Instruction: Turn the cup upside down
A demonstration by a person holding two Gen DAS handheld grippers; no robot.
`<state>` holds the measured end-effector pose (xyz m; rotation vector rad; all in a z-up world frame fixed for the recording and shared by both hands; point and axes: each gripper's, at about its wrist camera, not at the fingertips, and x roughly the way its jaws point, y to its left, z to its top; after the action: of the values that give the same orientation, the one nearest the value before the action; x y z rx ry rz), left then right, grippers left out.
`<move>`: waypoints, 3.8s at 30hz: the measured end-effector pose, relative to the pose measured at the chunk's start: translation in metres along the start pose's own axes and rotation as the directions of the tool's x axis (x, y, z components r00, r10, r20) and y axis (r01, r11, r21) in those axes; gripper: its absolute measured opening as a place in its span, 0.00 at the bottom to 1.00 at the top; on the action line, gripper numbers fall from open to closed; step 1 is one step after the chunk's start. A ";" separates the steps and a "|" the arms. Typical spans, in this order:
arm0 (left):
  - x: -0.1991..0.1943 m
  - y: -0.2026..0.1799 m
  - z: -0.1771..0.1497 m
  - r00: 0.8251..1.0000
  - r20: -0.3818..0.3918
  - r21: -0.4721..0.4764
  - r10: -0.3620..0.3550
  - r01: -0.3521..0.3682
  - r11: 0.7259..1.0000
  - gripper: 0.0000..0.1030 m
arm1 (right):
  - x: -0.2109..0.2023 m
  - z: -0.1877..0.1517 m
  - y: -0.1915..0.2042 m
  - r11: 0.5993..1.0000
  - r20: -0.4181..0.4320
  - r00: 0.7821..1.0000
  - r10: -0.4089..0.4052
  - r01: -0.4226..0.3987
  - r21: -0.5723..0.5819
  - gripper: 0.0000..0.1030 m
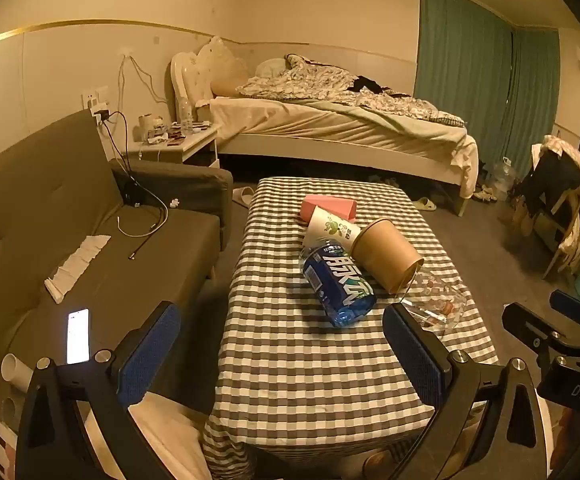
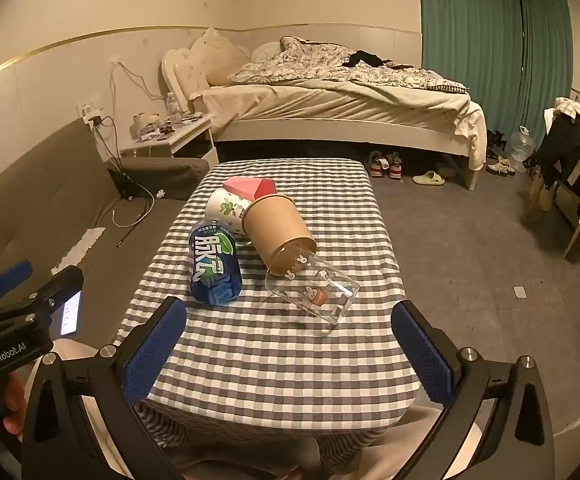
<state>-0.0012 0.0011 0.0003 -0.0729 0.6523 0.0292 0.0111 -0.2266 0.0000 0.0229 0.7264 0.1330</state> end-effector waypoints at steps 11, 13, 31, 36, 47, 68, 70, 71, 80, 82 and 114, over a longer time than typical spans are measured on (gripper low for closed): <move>0.000 -0.002 -0.002 1.000 -0.002 0.011 0.023 -0.023 1.000 1.00 | 0.002 -0.005 -0.001 1.000 -0.010 1.000 0.002 -0.002 0.000 1.00; 0.000 -0.002 -0.002 1.000 -0.002 0.013 0.024 -0.024 1.000 1.00 | 0.001 -0.007 0.000 1.000 -0.009 1.000 -0.001 0.000 -0.003 1.00; 0.005 -0.003 -0.002 0.999 -0.020 0.019 0.025 -0.025 1.000 1.00 | 0.007 -0.006 -0.005 1.000 -0.023 1.000 0.001 0.000 0.012 1.00; 0.005 -0.003 -0.003 0.999 -0.019 0.020 0.027 -0.026 0.999 1.00 | 0.008 -0.006 -0.004 1.000 -0.026 1.000 -0.001 0.002 0.012 1.00; 0.006 -0.003 -0.004 0.999 -0.021 0.020 0.027 -0.027 0.999 1.00 | 0.009 -0.007 -0.004 1.000 -0.030 1.000 -0.002 0.003 0.011 1.00; 0.006 -0.004 -0.003 0.999 -0.021 0.024 0.029 -0.028 0.999 1.00 | 0.013 -0.009 0.000 1.000 -0.034 0.999 0.003 -0.003 0.002 1.00; 0.006 -0.004 -0.003 0.999 -0.020 0.024 0.028 -0.028 0.999 1.00 | 0.013 -0.008 0.000 1.000 -0.036 0.999 0.004 -0.004 0.003 1.00; 0.006 -0.004 -0.003 0.999 -0.021 0.023 0.028 -0.028 0.999 1.00 | 0.013 -0.008 0.001 1.000 -0.036 0.999 0.004 -0.004 0.001 1.00; 0.006 -0.004 -0.003 0.999 -0.023 0.024 0.030 -0.029 0.999 1.00 | 0.014 -0.006 0.002 1.000 -0.038 0.999 0.005 -0.005 -0.006 1.00; 0.007 -0.004 -0.003 0.999 -0.023 0.024 0.030 -0.030 0.999 1.00 | 0.015 -0.006 0.003 1.000 -0.039 0.999 0.006 -0.006 -0.008 1.00; 0.179 0.061 0.085 0.968 -0.155 -0.102 0.199 -0.216 0.971 1.00 | 0.196 0.166 0.057 0.882 -0.215 0.970 0.110 -0.195 -0.428 1.00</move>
<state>0.1897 0.0689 -0.0444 -0.1218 0.8000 0.2681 0.2597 -0.1408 -0.0019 -0.3794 0.8664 0.4586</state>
